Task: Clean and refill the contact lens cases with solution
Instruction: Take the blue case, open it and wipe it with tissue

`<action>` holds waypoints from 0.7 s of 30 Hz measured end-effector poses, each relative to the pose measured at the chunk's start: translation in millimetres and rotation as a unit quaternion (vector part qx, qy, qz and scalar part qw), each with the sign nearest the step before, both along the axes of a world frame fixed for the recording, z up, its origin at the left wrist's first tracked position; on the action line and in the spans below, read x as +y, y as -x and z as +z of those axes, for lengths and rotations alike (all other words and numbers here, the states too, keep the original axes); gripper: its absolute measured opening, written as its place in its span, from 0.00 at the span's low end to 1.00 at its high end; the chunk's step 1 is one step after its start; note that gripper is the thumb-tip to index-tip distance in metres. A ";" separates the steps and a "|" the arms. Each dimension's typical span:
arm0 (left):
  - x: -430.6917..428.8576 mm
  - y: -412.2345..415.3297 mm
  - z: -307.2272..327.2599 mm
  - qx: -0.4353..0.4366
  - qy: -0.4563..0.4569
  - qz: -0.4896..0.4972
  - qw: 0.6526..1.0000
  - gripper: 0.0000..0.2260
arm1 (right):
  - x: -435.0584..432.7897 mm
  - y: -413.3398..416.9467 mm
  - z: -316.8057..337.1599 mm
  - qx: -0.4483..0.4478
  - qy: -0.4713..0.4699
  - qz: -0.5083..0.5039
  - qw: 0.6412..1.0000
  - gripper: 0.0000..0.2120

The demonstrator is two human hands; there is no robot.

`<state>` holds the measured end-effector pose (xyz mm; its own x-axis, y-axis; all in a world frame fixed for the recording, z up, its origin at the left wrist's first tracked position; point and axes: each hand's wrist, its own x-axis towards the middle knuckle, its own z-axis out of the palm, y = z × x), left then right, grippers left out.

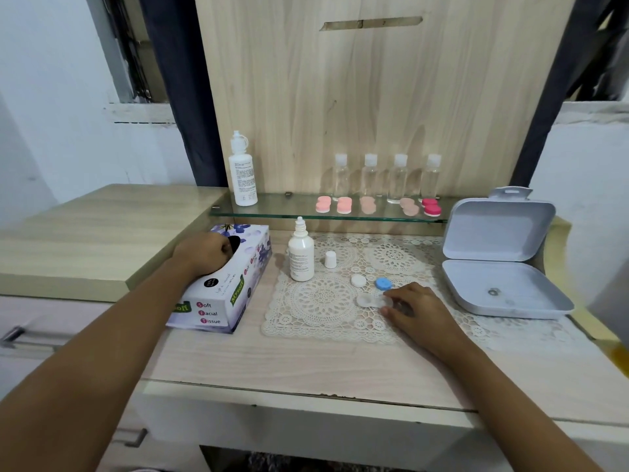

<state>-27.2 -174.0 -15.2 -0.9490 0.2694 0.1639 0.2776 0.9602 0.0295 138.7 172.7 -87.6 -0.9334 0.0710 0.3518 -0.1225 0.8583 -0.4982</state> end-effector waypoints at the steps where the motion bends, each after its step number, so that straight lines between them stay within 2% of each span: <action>1: 1.8 -0.6 1.7 -0.002 -0.035 -0.006 0.999 0.10 | 0.1 0.0 0.0 0.001 0.000 0.000 1.000 0.14; 8: 1.0 -4.4 9.3 0.021 -0.233 -0.013 0.972 0.05 | 0.0 0.0 0.0 0.003 0.003 0.001 1.000 0.14; 15: -2.4 -8.3 9.0 -0.008 -0.281 -0.019 0.959 0.04 | 0.2 0.5 -0.7 -0.001 0.004 -0.002 1.000 0.14; 19: -3.4 -15.8 12.0 -0.052 -0.344 -0.039 0.937 0.02 | 0.7 1.5 -0.5 -0.002 0.006 -0.001 1.000 0.13; 21: -2.4 -19.8 15.5 -0.075 -0.369 -0.050 0.925 0.05 | 0.5 1.6 -0.5 -0.001 0.006 0.000 1.000 0.13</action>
<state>-7.4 -176.4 0.3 -0.9521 0.2254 0.2066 0.3043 0.6332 0.7117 137.1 173.1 -88.0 -0.9337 0.0758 0.3500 -0.1213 0.8527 -0.5081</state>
